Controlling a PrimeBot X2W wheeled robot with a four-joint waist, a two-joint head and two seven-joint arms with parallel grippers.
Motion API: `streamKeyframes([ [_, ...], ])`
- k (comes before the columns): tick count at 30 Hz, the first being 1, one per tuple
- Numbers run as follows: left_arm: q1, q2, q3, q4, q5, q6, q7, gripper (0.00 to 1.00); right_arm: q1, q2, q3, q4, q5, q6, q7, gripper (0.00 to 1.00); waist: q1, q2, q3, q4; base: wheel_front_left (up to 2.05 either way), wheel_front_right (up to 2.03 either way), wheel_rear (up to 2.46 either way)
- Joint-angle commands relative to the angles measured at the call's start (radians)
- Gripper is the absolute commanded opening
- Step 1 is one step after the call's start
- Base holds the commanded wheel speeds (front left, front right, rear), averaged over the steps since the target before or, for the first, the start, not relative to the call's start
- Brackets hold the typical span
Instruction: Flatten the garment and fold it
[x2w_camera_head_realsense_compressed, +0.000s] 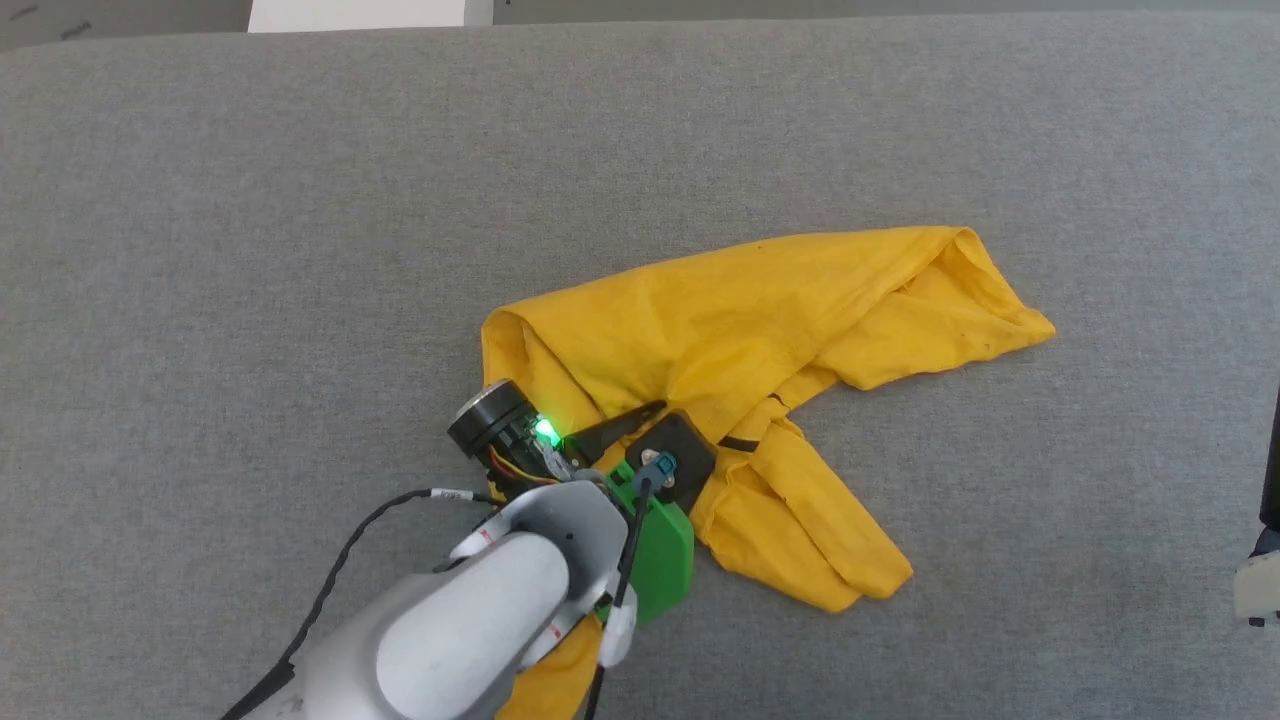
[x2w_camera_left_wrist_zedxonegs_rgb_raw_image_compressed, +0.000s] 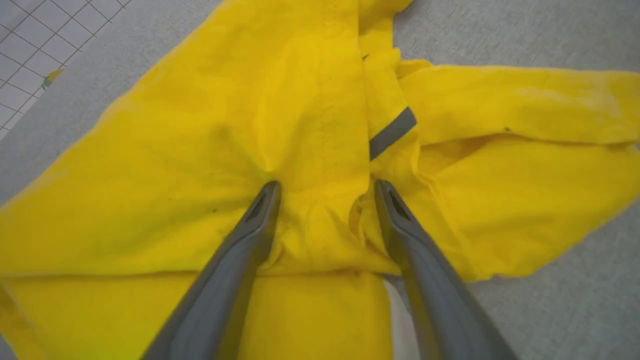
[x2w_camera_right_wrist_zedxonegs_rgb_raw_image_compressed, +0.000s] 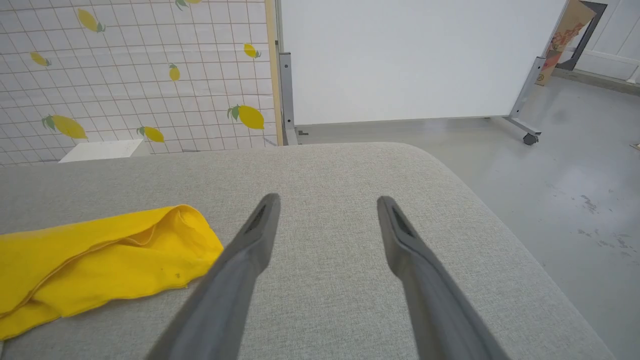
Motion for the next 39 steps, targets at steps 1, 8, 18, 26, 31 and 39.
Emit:
streamKeyframes([
  [1, -0.018, -0.004, 0.01, 0.007, -0.006, 0.005, -0.017, 0.0, -0.016, 0.0, -0.003, 0.003, 0.008, -0.002, -0.007, 1.0, 0.0, -0.0001, -0.001, 0.001, 0.0, 0.0, 0.0],
  [8, -0.028, -0.026, 0.094, -0.044, -0.091, 0.027, -0.072, 0.0, -0.008, 0.001, -0.009, 0.01, 0.007, -0.002, -0.004, 1.0, 0.0, -0.0001, -0.028, 0.015, 0.0, 0.0, 0.0],
  [18, -0.225, 0.019, 0.296, -0.068, -0.198, 0.037, -0.057, 0.0, -0.008, 0.001, 0.007, -0.018, 0.005, -0.002, 0.008, 1.0, 0.0, -0.0001, 0.007, 0.01, 0.0, 0.0, 0.0],
  [26, -0.403, 0.068, 0.394, 0.149, -0.21, 0.059, -0.035, 0.0, -0.033, 0.001, 0.024, -0.018, 0.009, -0.002, 0.002, 1.0, 0.0, -0.0001, 0.11, -0.032, 0.0, 0.0, 0.0],
  [31, -0.402, 0.081, 0.392, 0.295, -0.2, 0.08, -0.03, 0.11, -0.061, 0.001, 0.041, -0.003, 0.015, -0.002, -0.016, 1.0, 0.0, -0.0001, 0.157, -0.059, 0.0, 0.0, 0.0],
  [39, -0.378, 0.054, 0.409, 0.396, -0.228, 0.096, -0.084, 1.0, -0.089, 0.001, 0.04, 0.02, 0.01, -0.002, -0.03, 1.0, 0.0, -0.0001, 0.169, -0.059, 0.0, 0.0, 0.0],
])
